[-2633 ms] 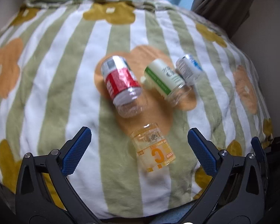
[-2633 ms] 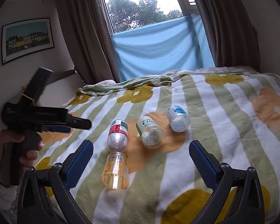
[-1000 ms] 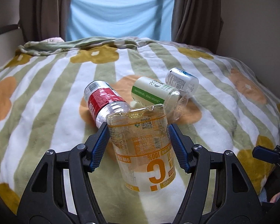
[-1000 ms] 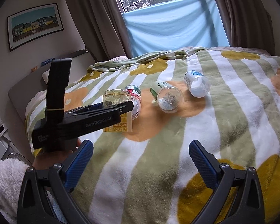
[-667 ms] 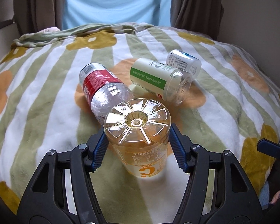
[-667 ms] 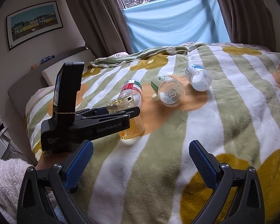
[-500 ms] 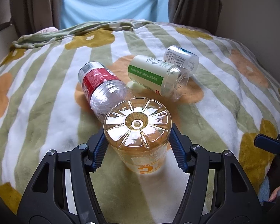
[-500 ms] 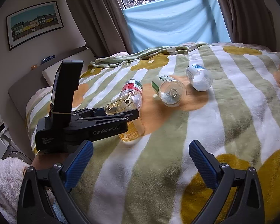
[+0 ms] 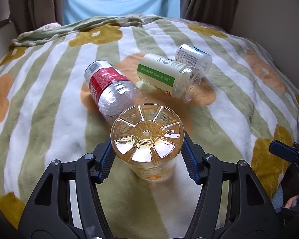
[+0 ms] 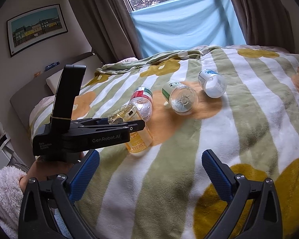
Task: Flip cup upside down
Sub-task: 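Open the left tool to release the inverted cup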
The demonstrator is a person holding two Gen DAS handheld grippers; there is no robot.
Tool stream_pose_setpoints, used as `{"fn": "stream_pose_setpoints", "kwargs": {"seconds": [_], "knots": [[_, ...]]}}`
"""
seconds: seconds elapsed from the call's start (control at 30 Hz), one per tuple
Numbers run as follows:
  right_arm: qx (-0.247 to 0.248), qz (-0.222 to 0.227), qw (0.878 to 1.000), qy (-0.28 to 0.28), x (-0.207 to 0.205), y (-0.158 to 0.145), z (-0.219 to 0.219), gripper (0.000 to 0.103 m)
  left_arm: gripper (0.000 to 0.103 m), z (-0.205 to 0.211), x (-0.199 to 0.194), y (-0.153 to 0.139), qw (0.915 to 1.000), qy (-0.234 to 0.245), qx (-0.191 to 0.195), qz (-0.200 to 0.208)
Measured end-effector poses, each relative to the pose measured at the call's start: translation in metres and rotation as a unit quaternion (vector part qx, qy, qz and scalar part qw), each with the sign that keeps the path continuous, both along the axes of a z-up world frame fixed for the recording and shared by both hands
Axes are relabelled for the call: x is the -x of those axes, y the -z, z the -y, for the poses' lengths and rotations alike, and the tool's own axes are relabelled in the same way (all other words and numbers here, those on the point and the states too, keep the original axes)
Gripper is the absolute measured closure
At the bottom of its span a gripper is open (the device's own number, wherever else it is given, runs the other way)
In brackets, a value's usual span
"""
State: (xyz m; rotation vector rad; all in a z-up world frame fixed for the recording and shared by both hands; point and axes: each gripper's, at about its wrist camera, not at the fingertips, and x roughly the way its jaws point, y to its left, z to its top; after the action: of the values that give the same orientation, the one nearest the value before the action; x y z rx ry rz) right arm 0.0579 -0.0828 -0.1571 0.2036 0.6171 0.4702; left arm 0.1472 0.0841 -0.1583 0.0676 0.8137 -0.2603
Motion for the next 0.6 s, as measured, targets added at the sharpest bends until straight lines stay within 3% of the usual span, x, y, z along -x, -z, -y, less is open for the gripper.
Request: {"fn": "stream_pose_setpoints", "kwargs": {"seconds": [0.33,0.37,0.43,0.47,0.6], "knots": [[-0.003,-0.001,1.0,-0.001,0.0,0.001,-0.001,0.0,0.043,0.007,0.005,0.003,0.9997,0.009,-0.02,0.006],[-0.003,-0.001,1.0,-0.001,0.0,0.001,-0.001,0.0,0.04,0.007,0.006,0.002,0.9997,0.009,-0.022,0.005],[-0.003,0.0,1.0,0.0,0.0,0.001,-0.001,0.0,0.006,0.009,0.007,0.002,0.9994,0.005,-0.034,0.009],[-0.003,0.0,1.0,0.001,0.0,0.001,-0.001,0.0,0.0,0.009,0.009,0.0,0.999,0.0,-0.04,0.018],[-0.005,0.001,1.0,0.003,0.002,0.0,0.003,0.0,0.0,0.008,0.013,-0.006,0.9988,0.005,-0.039,0.027]]}}
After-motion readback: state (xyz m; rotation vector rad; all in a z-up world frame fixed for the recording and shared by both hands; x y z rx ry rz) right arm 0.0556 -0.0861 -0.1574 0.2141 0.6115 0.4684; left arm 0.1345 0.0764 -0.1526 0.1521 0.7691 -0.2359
